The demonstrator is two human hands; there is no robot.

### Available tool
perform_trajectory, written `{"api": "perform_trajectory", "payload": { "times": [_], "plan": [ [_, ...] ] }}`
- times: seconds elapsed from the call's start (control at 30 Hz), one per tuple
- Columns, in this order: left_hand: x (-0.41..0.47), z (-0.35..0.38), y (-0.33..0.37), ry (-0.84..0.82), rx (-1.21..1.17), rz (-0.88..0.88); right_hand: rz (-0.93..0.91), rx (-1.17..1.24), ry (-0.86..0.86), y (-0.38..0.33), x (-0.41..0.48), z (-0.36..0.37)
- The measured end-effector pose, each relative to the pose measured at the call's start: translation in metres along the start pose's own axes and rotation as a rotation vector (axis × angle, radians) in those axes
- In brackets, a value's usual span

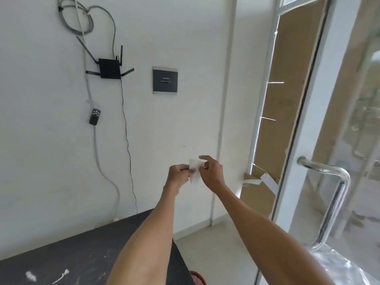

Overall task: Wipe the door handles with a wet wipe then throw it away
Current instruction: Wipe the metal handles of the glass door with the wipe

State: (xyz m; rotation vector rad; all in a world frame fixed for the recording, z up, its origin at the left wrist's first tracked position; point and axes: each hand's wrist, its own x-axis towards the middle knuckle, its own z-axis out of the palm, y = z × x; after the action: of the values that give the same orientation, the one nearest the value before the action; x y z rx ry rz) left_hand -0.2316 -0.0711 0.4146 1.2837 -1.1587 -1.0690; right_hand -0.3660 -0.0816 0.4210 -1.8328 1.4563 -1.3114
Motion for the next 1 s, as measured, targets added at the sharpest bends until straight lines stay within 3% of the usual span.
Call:
{"api": "perform_trajectory", "payload": {
  "times": [0.33, 0.6, 1.0],
  "plan": [
    [-0.017, 0.106, 0.041, -0.289, -0.236, -0.019, 0.098, 0.026, 0.312, 0.026, -0.018, -0.136],
    [-0.038, 0.177, 0.069, -0.554, -0.088, -0.047, 0.129, 0.076, 0.418, 0.033, -0.024, -0.220],
    [-0.056, 0.256, 0.077, -0.415, -0.122, -0.050, 0.038, -0.083, 0.423, 0.058, -0.021, -0.302]
  ]
}}
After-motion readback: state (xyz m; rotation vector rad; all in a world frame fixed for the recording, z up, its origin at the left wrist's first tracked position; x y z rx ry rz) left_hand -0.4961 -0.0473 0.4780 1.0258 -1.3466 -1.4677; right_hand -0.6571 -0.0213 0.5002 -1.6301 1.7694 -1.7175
